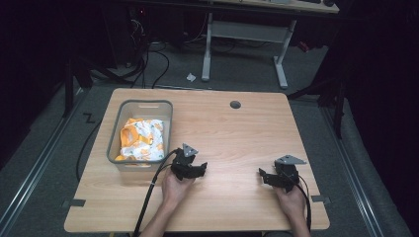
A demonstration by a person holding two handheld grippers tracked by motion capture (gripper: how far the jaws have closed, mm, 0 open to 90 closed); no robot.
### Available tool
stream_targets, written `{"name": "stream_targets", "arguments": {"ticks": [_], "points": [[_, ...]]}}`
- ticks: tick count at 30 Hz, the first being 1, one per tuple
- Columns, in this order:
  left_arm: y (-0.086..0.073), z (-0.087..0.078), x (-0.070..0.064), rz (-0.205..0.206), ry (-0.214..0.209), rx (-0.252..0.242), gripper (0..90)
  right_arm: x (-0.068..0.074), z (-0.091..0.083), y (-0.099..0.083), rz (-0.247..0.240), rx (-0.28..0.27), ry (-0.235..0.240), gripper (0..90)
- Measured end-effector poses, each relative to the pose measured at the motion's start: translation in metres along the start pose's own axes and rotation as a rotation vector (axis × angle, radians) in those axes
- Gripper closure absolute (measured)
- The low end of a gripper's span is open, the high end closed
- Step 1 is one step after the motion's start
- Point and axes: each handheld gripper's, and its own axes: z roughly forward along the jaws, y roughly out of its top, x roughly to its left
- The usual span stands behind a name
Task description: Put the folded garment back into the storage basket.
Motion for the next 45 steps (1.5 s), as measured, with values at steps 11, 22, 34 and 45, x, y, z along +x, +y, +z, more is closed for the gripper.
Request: {"name": "stream_targets", "arguments": {"ticks": [11, 22, 34, 45], "points": [[-0.0014, 0.004, 0.0008, 0.026, 0.038, -0.006, 33.4, 0.0, 0.0, 0.0, 0.0, 0.0, 0.0, 27.1], [-0.0014, 0.0065, -0.003, 0.061, 0.067, 0.001, 30.3, 0.0, 0.0, 0.0, 0.0, 0.0, 0.0, 27.1], [-0.0018, 0.006, -0.0034, 0.06, 0.069, 0.004, 28.3, 0.0001, 0.0001, -0.0001, 0.001, -0.001, -0.001, 27.1], [-0.0032, 0.0047, -0.0039, 0.053, 0.075, 0.003, 28.3, 0.0001, 0.0001, -0.0001, 0.001, -0.001, -0.001, 27.1]]}}
